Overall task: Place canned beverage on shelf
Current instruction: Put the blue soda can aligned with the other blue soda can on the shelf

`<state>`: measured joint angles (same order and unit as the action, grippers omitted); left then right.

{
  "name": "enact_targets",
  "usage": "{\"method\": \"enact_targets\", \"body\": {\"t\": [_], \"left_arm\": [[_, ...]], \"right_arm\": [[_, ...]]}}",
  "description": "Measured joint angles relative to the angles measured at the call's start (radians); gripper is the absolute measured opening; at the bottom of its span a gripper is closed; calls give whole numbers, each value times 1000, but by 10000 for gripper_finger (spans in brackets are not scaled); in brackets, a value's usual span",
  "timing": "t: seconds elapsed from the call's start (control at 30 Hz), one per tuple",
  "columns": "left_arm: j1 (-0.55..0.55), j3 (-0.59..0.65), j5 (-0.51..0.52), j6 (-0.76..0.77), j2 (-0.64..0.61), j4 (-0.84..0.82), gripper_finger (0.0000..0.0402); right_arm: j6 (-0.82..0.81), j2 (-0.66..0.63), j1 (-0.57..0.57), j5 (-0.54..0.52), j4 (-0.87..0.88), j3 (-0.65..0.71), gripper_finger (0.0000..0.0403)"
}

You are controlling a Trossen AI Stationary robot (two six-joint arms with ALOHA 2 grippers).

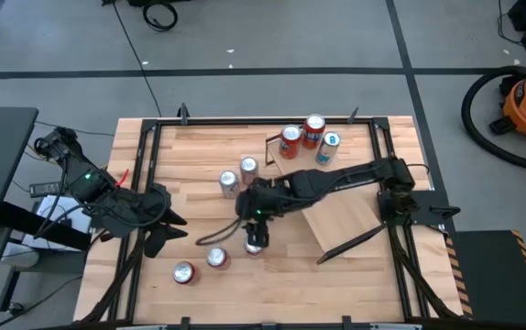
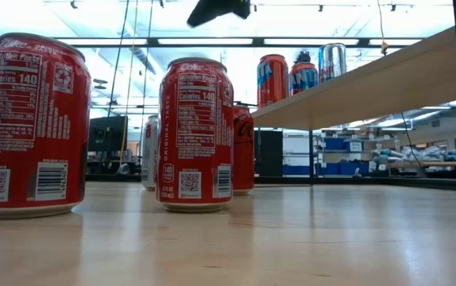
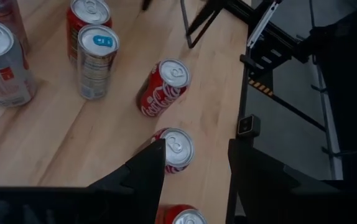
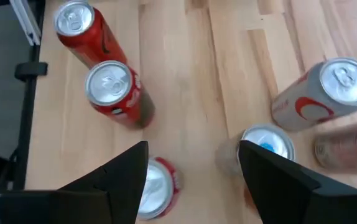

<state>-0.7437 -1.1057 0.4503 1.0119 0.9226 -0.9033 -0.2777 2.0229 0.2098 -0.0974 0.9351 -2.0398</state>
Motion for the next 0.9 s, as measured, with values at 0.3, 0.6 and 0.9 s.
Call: {"method": "enact_targets", "body": {"t": [0.3, 0.6, 0.9], "left_arm": [[0, 0, 0, -1, 0, 17, 185], [0, 0, 9, -5, 0, 17, 185], [0, 0, 109, -5, 0, 15, 185]], "right_arm": [[144, 22, -77, 36, 151, -6, 308], [307, 21, -125, 32, 232, 17, 372], [459, 21, -113, 39, 80, 22, 382]]}}
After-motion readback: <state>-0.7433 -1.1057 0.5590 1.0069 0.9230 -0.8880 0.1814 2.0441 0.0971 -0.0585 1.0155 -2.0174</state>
